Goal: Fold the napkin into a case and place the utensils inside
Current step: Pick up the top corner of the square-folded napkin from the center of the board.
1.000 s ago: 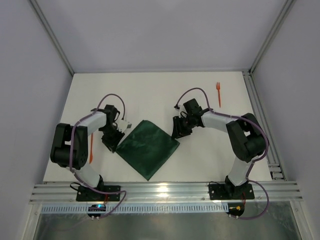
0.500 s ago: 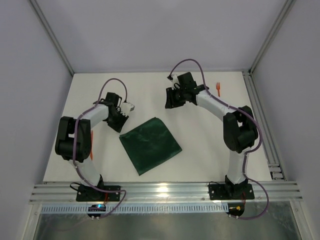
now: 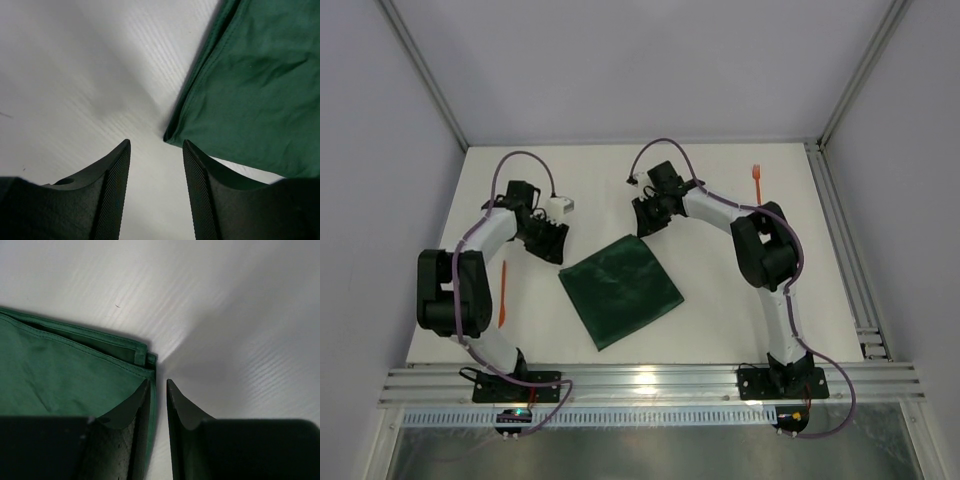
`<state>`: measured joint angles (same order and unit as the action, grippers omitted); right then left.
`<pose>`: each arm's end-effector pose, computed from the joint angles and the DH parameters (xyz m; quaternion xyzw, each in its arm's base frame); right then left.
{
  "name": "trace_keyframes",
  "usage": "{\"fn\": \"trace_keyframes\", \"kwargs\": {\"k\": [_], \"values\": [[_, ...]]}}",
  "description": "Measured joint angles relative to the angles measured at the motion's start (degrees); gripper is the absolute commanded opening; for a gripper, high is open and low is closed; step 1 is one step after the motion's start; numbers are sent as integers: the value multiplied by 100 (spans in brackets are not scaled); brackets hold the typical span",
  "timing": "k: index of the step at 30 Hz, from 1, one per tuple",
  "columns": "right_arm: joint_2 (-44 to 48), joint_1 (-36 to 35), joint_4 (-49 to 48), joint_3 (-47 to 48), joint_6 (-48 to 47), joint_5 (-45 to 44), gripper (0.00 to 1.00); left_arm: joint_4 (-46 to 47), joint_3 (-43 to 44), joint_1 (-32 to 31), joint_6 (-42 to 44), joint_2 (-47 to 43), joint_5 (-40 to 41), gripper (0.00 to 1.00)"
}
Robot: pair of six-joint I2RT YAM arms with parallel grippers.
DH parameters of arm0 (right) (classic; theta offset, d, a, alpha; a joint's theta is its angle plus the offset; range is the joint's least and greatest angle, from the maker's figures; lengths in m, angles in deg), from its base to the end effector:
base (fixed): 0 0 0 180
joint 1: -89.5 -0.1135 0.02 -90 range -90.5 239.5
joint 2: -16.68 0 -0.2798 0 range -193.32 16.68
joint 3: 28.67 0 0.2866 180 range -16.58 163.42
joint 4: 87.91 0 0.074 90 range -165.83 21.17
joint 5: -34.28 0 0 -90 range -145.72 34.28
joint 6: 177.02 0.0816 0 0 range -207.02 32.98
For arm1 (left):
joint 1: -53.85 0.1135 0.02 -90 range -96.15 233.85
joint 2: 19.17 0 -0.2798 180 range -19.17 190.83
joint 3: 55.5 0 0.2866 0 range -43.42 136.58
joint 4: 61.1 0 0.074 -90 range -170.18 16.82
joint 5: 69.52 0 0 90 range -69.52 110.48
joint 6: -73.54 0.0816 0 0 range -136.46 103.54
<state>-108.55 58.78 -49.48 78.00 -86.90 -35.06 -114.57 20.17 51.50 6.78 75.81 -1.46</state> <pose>0.4452 0.2981 0.1247 -0.2980 0.8964 0.2401 0.2237 0.3575 -0.0452 0.1545 0.2427 0.9403 -0.1584 0.1786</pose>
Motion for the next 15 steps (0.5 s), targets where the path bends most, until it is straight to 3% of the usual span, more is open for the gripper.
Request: {"fn": "trace_keyframes", "kwargs": {"k": [9, 15], "values": [[-234, -26, -83, 166, -131, 50, 24, 55, -24, -389, -28, 332, -122, 41], [-258, 4, -107, 168, -162, 295, 27, 63, -94, -391, -26, 431, -122, 21]]}}
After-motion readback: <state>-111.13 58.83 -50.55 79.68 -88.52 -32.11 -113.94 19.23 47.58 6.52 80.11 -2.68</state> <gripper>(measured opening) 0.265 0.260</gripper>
